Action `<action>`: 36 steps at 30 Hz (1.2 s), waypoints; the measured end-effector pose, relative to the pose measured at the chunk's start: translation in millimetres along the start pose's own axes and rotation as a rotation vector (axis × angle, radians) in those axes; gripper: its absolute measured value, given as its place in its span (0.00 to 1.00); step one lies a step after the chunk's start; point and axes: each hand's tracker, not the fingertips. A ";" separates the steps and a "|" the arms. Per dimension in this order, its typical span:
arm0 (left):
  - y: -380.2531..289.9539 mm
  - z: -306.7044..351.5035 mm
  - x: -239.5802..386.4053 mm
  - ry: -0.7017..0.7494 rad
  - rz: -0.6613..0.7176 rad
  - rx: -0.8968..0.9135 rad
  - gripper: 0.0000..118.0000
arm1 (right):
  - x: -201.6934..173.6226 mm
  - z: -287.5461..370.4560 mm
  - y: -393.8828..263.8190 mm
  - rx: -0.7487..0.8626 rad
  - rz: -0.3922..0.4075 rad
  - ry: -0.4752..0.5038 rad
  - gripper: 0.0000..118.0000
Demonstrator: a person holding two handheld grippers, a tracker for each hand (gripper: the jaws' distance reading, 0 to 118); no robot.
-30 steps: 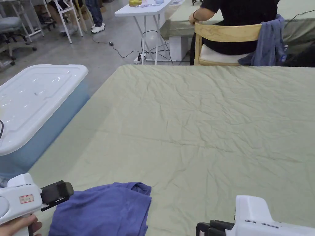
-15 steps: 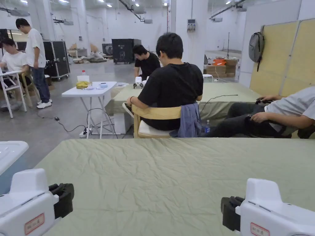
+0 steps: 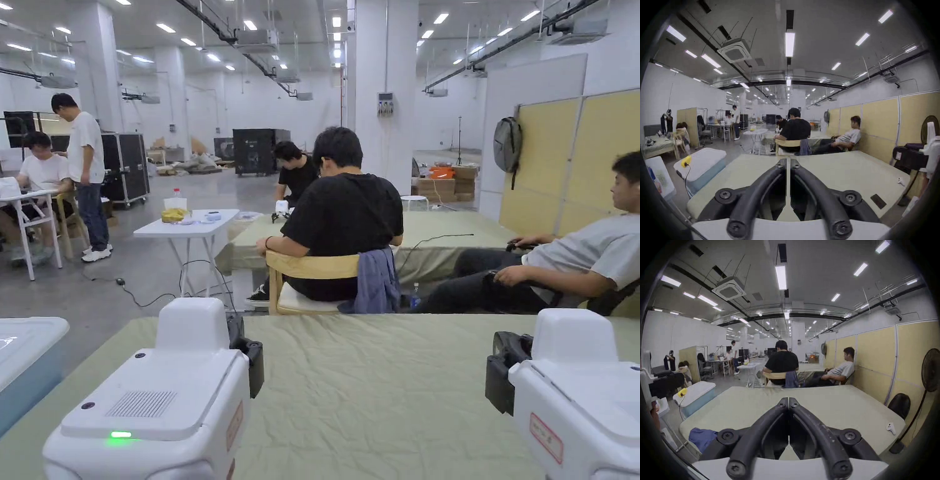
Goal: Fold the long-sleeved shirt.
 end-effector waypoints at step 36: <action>9.2 57.2 10.6 0.008 -0.054 0.035 1.00 | 2.9 39.7 6.3 0.026 -0.001 -0.061 1.00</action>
